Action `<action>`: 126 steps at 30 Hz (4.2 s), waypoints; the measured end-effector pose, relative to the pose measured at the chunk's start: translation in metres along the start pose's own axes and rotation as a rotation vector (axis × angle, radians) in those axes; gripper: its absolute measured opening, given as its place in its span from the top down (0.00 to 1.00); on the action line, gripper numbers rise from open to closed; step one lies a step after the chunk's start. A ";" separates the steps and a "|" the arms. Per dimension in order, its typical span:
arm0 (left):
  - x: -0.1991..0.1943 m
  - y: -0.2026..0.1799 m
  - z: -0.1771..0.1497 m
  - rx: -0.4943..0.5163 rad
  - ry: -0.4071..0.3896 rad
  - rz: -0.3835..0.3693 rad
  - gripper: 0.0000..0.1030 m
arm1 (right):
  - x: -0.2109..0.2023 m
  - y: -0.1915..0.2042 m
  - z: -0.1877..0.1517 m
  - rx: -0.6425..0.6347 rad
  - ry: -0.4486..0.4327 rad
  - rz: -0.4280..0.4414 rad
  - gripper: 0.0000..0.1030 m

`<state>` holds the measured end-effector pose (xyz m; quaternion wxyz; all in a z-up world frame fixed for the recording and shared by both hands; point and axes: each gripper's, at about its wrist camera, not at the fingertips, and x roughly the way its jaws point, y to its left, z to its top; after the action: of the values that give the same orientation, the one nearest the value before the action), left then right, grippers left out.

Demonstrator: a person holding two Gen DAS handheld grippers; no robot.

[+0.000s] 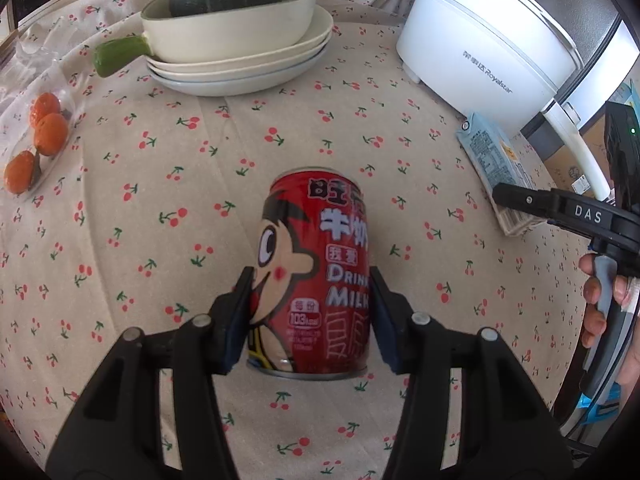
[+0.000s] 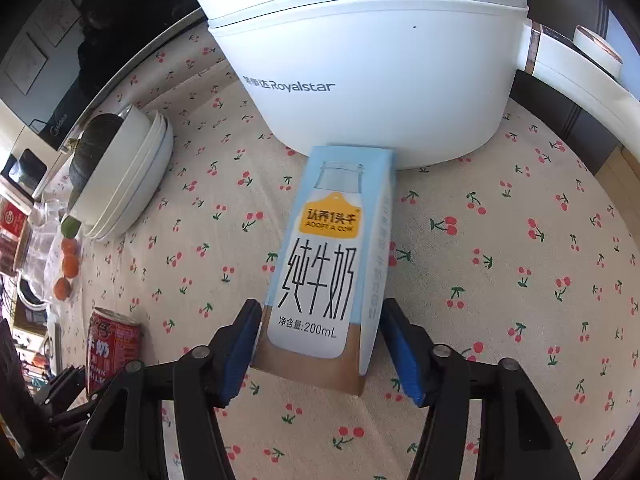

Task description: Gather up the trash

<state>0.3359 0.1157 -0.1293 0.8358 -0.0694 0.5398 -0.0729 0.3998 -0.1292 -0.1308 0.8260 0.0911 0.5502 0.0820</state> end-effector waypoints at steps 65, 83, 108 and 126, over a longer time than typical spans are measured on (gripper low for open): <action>-0.046 -0.312 -0.189 0.364 0.079 -0.264 0.47 | -0.230 -0.253 -0.279 0.215 -0.050 -0.050 0.50; -0.031 -0.324 -0.185 0.372 0.027 -0.213 0.03 | -0.239 -0.281 -0.288 0.236 -0.043 -0.069 0.49; -0.147 -0.220 -0.233 0.258 -0.167 0.095 0.01 | -0.281 -0.178 -0.299 0.103 -0.238 -0.231 0.13; -0.196 -0.191 -0.275 0.164 -0.373 0.150 0.01 | -0.294 -0.088 -0.341 -0.073 -0.449 -0.351 0.07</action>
<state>-0.0033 -0.0428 -0.0295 0.9271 0.0268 0.3716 -0.0401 -0.0246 -0.2635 -0.0182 0.9315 -0.0196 0.3574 -0.0648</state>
